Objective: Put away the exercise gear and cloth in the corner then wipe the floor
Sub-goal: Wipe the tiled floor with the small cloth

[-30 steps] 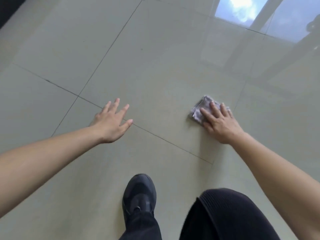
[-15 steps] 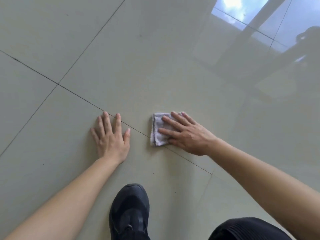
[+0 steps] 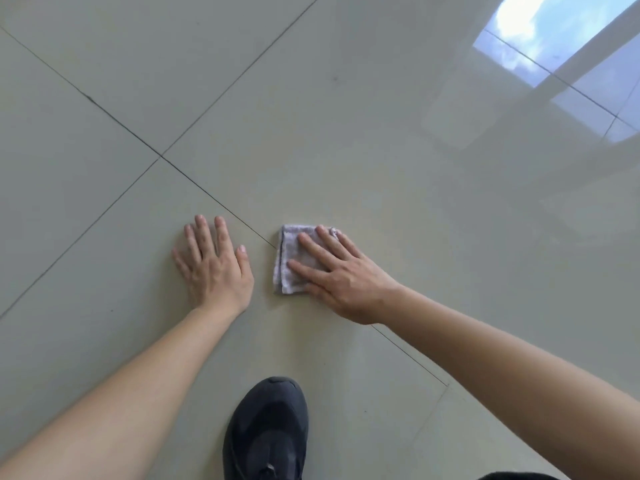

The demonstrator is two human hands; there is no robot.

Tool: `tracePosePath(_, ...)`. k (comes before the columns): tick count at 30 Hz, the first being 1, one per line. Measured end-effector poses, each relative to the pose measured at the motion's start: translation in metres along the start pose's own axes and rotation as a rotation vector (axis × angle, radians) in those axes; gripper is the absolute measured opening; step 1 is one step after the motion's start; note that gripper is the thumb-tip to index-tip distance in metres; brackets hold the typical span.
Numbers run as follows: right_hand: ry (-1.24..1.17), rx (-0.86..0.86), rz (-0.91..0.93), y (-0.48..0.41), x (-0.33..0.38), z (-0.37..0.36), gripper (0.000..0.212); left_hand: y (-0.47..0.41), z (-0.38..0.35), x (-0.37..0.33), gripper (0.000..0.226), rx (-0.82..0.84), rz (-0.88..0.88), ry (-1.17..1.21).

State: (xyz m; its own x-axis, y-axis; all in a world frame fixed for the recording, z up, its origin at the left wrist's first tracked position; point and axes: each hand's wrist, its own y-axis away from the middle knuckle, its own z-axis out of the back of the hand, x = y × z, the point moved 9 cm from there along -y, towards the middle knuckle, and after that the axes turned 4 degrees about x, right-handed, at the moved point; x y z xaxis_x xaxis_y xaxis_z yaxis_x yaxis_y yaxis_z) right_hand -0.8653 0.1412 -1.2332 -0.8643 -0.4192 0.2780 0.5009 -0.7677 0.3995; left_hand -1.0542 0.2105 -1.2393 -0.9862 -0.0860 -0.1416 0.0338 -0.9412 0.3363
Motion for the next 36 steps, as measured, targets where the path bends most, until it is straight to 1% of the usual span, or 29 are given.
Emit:
tracePosePath(1, 0.042, 0.009, 0.080, -0.005, -0.001, 0.004, 0.051, -0.003, 0.000, 0.005, 0.062, -0.001, 0.024, 0.012)
tracePosePath(2, 0.075, -0.013, 0.092, -0.010, -0.015, 0.012, 0.050, -0.005, 0.000, 0.009, 0.062, -0.003, 0.038, 0.018)
tracePosePath(3, 0.078, -0.041, 0.024, -0.015, -0.041, 0.024, 0.050, -0.006, 0.001, 0.013, 0.062, -0.006, 0.042, 0.018)
tracePosePath(4, 0.050, -0.074, -0.121, -0.018, -0.077, 0.037, 0.050, -0.007, 0.001, 0.015, 0.062, -0.005, 0.038, 0.009)
tracePosePath(6, -0.073, -0.143, -0.518, -0.012, -0.155, 0.059, 0.051, -0.008, 0.000, 0.017, 0.062, 0.001, 0.021, -0.017)
tracePosePath(7, -0.153, -0.159, -0.697, -0.006, -0.183, 0.065, 0.052, -0.008, 0.001, 0.018, 0.062, 0.002, 0.016, -0.019)
tracePosePath(8, -0.218, -0.169, -0.827, -0.004, -0.198, 0.068, 0.054, -0.009, 0.003, 0.019, 0.061, -0.002, 0.014, -0.014)
tracePosePath(9, -0.245, -0.176, -0.890, -0.009, -0.198, 0.070, 0.055, -0.011, 0.005, 0.021, 0.061, -0.009, 0.014, -0.006)
tracePosePath(10, -0.243, -0.179, -0.883, -0.019, -0.186, 0.070, 0.055, -0.014, 0.008, 0.023, 0.061, -0.015, 0.017, -0.003)
tracePosePath(11, -0.222, -0.181, -0.804, -0.034, -0.163, 0.070, 0.055, -0.018, 0.012, 0.027, 0.061, -0.018, 0.024, -0.006)
tracePosePath(12, -0.183, -0.181, -0.662, -0.052, -0.131, 0.067, 0.054, -0.022, 0.014, 0.030, 0.061, -0.019, 0.033, -0.012)
tracePosePath(13, -0.125, -0.172, -0.483, -0.067, -0.091, 0.062, 0.053, -0.026, 0.017, 0.032, 0.061, -0.020, 0.041, -0.015)
tracePosePath(15, -0.033, -0.101, -0.132, -0.083, -0.010, 0.041, 0.055, -0.034, 0.020, 0.037, 0.061, -0.021, 0.068, -0.002)
tracePosePath(16, -0.007, -0.066, 0.001, -0.084, 0.013, 0.031, 0.054, -0.038, 0.019, 0.039, 0.062, -0.012, 0.089, 0.008)
tracePosePath(17, 0.015, -0.039, 0.099, -0.085, 0.021, 0.027, 0.053, -0.041, 0.017, 0.042, 0.062, 0.003, 0.109, 0.015)
tracePosePath(18, 0.042, -0.021, 0.162, -0.086, 0.015, 0.028, 0.052, -0.043, 0.013, 0.044, 0.063, 0.023, 0.119, 0.017)
tracePosePath(19, 0.070, -0.022, 0.180, -0.089, -0.001, 0.033, 0.051, -0.044, 0.009, 0.045, 0.063, 0.043, 0.119, 0.017)
tracePosePath(20, 0.085, -0.030, 0.149, -0.094, -0.023, 0.043, 0.051, -0.045, 0.006, 0.047, 0.064, 0.059, 0.112, 0.020)
tracePosePath(21, 0.085, -0.058, 0.066, -0.100, -0.051, 0.057, 0.051, -0.045, 0.004, 0.047, 0.064, 0.070, 0.103, 0.024)
tracePosePath(23, 0.022, -0.123, -0.207, -0.113, -0.115, 0.087, 0.051, -0.045, 0.003, 0.048, 0.065, 0.088, 0.094, 0.027)
tracePosePath(25, -0.084, -0.151, -0.512, -0.124, -0.163, 0.109, 0.053, -0.045, 0.003, 0.048, 0.065, 0.098, 0.091, 0.029)
tracePosePath(27, -0.170, -0.150, -0.762, -0.142, -0.181, 0.119, 0.056, -0.046, 0.003, 0.048, 0.065, 0.100, 0.087, 0.036)
tracePosePath(28, -0.188, -0.163, -0.816, -0.155, -0.176, 0.121, 0.057, -0.046, 0.002, 0.048, 0.065, 0.101, 0.085, 0.041)
tracePosePath(29, -0.189, -0.181, -0.795, -0.172, -0.160, 0.123, 0.058, -0.045, 0.001, 0.048, 0.065, 0.104, 0.085, 0.044)
tracePosePath(30, -0.174, -0.192, -0.709, -0.190, -0.135, 0.123, 0.057, -0.045, 0.000, 0.048, 0.064, 0.105, 0.082, 0.040)
tracePosePath(32, -0.104, -0.197, -0.411, -0.219, -0.065, 0.117, 0.055, -0.045, 0.000, 0.048, 0.066, 0.107, 0.081, 0.031)
tracePosePath(34, -0.012, -0.142, -0.108, -0.227, 0.001, 0.101, 0.053, -0.046, -0.002, 0.049, 0.070, 0.139, 0.082, 0.024)
tracePosePath(36, 0.074, -0.066, 0.134, -0.220, 0.032, 0.086, 0.052, -0.047, -0.004, 0.049, 0.066, 0.192, 0.088, 0.025)
